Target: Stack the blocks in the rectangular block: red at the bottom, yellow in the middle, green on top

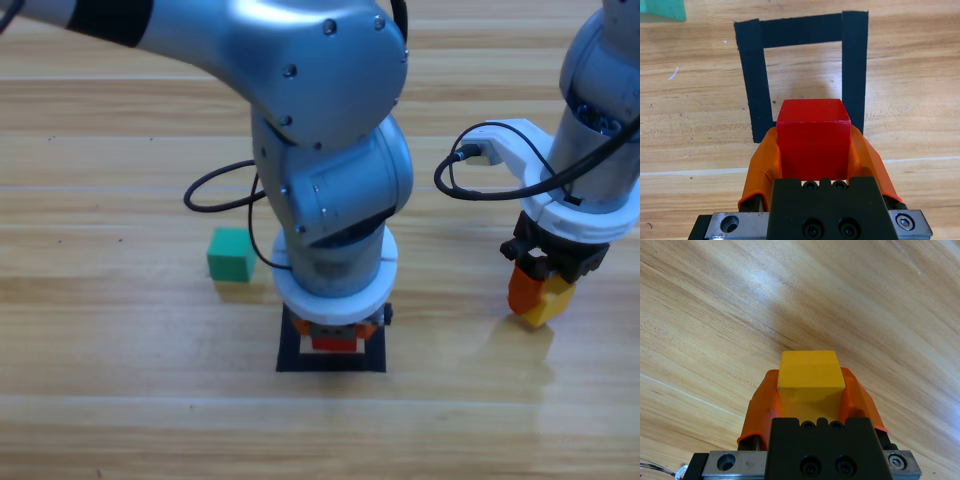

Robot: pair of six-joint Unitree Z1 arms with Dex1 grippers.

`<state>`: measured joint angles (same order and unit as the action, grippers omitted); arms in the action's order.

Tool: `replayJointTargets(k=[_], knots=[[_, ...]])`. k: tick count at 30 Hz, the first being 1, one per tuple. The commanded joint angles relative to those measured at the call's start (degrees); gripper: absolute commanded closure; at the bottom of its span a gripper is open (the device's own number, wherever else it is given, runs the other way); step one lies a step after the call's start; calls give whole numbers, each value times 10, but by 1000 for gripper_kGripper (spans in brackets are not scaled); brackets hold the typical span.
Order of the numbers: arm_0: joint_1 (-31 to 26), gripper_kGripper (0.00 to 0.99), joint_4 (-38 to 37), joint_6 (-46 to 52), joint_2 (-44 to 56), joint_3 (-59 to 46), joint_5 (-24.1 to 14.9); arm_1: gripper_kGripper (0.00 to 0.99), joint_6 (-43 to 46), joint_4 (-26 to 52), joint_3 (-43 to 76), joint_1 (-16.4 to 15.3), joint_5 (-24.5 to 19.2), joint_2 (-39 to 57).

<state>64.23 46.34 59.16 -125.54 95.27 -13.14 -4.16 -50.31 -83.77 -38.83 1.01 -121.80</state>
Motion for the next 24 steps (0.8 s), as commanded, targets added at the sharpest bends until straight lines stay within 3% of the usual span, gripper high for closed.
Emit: replayJointTargets(k=[1,24], knots=[[10,841,5,17,-13,0,-15,964,-11,4,1,17,-6,38],[6,841,-20,-12,-39,7,-16,964,-51,28,1,25,-9,67]])
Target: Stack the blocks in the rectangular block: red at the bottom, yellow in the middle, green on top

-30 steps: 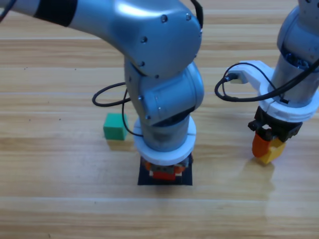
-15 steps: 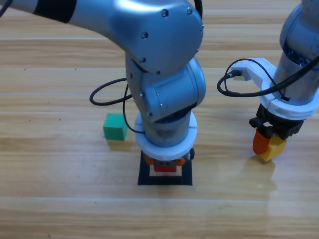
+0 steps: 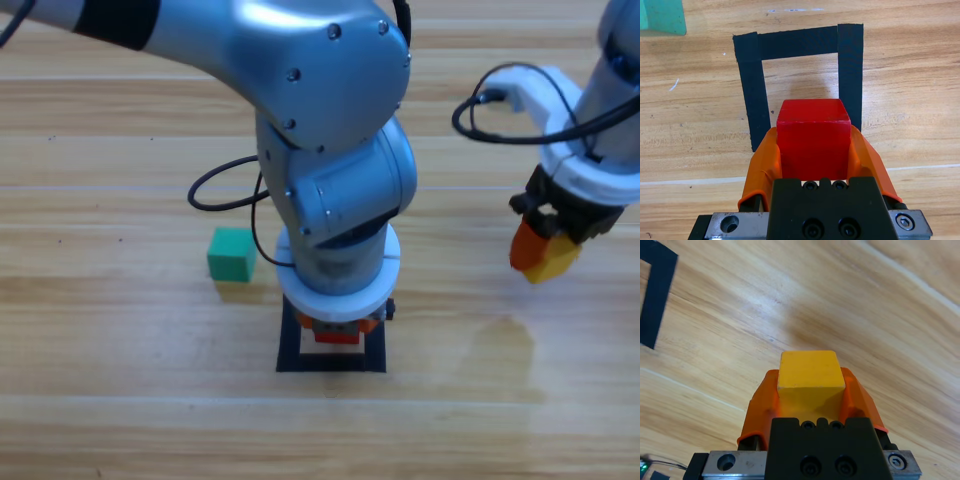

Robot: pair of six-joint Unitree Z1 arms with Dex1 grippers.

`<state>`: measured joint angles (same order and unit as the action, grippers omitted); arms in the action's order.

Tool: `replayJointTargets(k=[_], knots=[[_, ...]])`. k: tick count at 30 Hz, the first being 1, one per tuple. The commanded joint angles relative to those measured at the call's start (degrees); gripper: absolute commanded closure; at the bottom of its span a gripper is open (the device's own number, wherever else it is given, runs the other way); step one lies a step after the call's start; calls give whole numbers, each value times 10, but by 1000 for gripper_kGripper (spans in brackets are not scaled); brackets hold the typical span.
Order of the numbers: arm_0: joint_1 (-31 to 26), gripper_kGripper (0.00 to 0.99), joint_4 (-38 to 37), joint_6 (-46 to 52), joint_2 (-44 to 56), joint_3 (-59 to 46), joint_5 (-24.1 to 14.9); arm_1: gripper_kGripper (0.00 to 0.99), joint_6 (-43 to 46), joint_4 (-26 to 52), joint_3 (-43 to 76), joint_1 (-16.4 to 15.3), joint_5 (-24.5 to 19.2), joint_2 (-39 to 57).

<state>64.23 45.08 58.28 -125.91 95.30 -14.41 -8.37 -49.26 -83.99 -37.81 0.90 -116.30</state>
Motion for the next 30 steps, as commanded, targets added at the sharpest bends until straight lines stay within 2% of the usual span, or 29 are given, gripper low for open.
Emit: replayJointTargets(k=[1,13,17,30], knots=[[5,841,-9,-5,-36,7,-3,964,-9,17,3,15,-4,10],[-7,841,-20,-12,-48,1,-1,961,-52,17,8,15,11,-6],[-10,841,-22,-12,-50,1,-1,884,-58,17,8,15,10,-13],[-24,841,-22,3,-50,-1,0,884,-67,26,16,18,11,-12]])
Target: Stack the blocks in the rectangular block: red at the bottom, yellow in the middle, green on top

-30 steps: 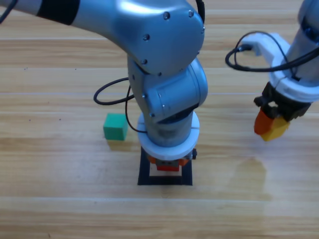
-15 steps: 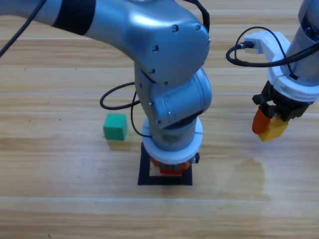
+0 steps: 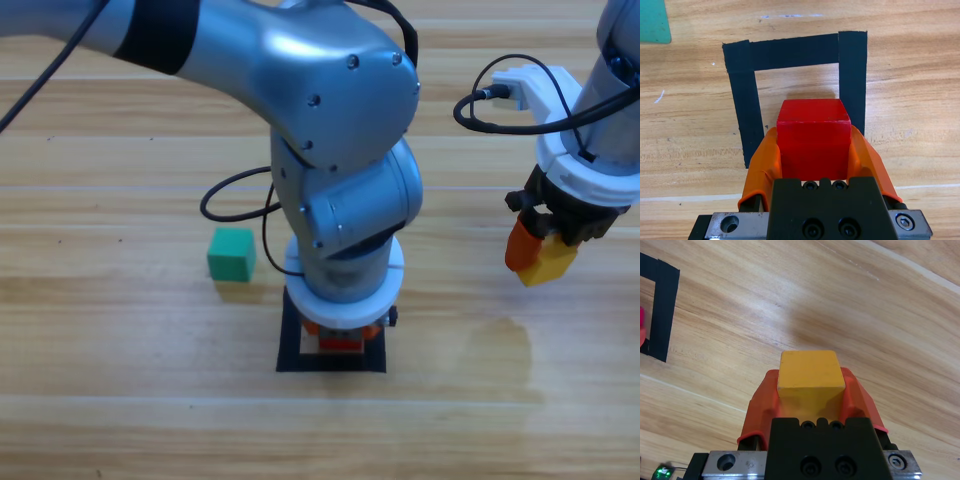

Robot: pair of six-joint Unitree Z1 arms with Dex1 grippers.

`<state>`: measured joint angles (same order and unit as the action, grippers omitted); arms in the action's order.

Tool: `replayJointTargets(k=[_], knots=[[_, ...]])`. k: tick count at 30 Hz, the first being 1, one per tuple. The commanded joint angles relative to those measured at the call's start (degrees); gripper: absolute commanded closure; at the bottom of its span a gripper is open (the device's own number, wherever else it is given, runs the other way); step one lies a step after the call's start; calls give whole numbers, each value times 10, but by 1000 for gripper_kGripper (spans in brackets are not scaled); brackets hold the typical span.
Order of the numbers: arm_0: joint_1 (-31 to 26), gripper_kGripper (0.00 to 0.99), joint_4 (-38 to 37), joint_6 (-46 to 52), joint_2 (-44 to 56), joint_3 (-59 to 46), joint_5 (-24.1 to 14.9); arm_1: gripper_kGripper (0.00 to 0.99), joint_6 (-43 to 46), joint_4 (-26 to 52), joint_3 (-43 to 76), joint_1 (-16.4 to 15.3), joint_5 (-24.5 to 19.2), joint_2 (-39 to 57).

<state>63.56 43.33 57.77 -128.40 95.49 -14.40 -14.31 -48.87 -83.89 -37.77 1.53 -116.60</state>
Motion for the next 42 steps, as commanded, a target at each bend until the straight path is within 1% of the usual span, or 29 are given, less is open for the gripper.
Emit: replayJointTargets(k=[1,19,21,23,32,34,37,40,42], knots=[[-19,843,-4,11,-25,-3,0,884,-9,22,15,17,5,-9],[-24,837,-4,49,-29,-4,1,884,-13,27,22,25,4,-6],[-24,821,-4,52,-30,-4,0,884,-14,27,22,26,5,-6],[-24,783,-4,53,-33,-2,-1,884,-18,29,22,26,6,-4],[-24,765,-4,55,-40,-1,-1,884,-13,35,28,26,5,5],[-24,741,-4,55,-40,-1,-2,884,-9,40,33,26,5,9],[-24,677,-4,55,-44,0,-2,884,-5,47,39,26,5,15],[-22,550,-4,55,-52,5,-1,884,-5,55,47,26,4,19],[-21,419,-4,56,-54,7,0,884,-5,59,51,26,4,19]])
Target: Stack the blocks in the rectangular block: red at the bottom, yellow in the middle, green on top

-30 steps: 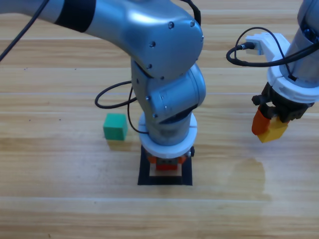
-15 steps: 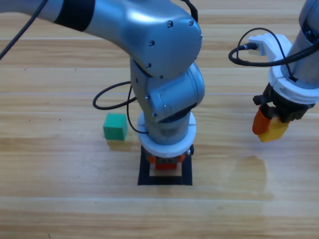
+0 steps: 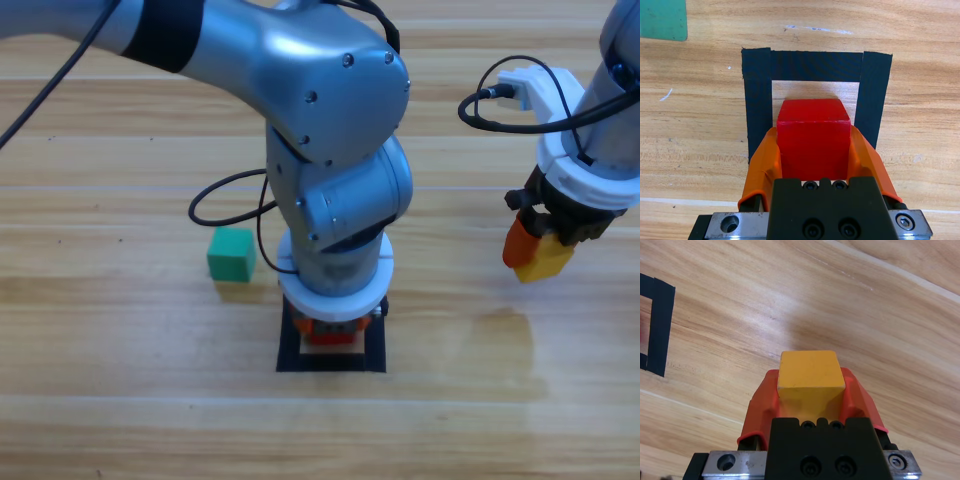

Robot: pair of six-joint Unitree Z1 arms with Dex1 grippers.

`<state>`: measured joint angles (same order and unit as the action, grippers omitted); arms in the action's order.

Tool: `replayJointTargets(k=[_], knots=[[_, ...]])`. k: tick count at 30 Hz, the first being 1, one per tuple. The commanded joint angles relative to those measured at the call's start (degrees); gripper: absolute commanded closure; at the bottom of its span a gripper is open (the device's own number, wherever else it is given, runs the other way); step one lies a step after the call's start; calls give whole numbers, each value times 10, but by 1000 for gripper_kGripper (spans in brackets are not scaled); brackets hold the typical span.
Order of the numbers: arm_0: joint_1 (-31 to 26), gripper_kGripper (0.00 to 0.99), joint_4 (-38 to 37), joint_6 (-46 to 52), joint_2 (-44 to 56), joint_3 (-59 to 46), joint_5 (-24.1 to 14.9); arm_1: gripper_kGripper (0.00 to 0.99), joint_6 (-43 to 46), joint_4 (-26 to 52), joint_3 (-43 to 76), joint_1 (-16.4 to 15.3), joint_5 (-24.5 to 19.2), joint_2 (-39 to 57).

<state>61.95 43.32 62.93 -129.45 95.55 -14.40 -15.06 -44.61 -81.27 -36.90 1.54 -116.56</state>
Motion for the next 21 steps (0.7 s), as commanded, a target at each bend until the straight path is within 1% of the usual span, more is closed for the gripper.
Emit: replayJointTargets(k=[1,2,5,7,13,15,16,20,21], knots=[[-4,326,-4,4,-43,7,0,884,2,17,26,17,4,19],[-3,229,-4,4,-43,8,0,884,2,17,26,17,4,19],[0,17,-2,3,-43,17,-2,884,0,17,26,17,4,21],[0,0,5,3,-42,25,-3,884,-1,17,26,17,3,20],[1,0,24,-1,-30,38,-5,884,-12,17,28,17,4,26],[0,0,42,-5,-25,59,-5,884,-13,15,28,17,1,30],[0,0,65,-5,-23,82,-7,884,-15,13,29,17,-2,34],[0,0,208,-6,-7,218,-31,884,-33,8,33,13,-4,49],[0,0,232,-7,1,239,-35,884,-40,7,34,11,-4,54]])
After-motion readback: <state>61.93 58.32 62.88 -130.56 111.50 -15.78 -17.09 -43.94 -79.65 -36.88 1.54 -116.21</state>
